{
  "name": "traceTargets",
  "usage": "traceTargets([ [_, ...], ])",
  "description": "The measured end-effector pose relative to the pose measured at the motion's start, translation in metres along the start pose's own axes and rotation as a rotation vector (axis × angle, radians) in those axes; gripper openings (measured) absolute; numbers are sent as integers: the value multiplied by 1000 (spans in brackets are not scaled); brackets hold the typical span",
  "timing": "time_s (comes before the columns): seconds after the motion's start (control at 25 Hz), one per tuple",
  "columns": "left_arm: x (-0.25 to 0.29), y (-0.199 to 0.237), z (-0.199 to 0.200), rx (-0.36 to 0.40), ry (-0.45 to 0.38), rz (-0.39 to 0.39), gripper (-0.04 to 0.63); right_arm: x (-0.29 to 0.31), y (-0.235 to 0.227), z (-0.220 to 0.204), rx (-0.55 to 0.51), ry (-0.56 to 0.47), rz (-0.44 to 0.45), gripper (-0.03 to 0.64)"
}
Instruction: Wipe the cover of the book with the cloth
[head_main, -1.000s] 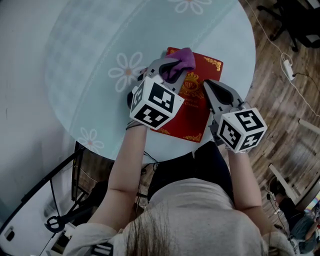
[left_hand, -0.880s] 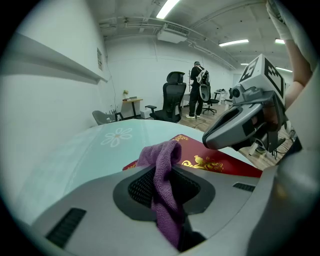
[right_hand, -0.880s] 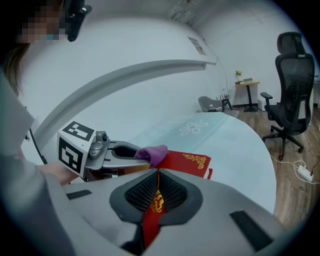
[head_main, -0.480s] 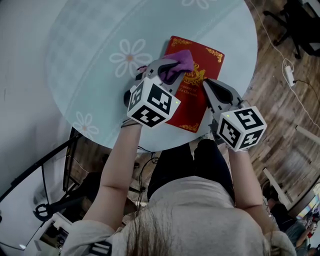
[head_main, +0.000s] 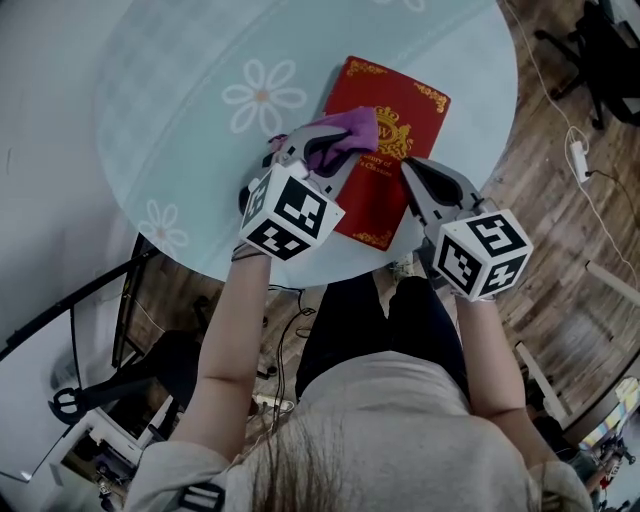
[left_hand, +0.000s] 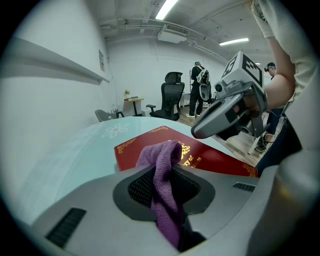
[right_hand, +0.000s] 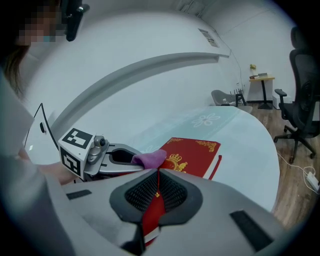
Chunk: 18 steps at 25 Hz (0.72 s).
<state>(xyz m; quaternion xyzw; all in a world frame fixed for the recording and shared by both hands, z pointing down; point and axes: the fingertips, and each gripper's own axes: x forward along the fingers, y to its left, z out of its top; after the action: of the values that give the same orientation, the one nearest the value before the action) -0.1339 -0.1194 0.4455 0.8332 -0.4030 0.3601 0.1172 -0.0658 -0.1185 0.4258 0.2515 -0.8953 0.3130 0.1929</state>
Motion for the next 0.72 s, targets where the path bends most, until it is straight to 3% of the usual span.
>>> traceTargets([
  [0.72,-39,-33,-32,-40,-6,25,81,-7,38,-26,-74,68,104,23],
])
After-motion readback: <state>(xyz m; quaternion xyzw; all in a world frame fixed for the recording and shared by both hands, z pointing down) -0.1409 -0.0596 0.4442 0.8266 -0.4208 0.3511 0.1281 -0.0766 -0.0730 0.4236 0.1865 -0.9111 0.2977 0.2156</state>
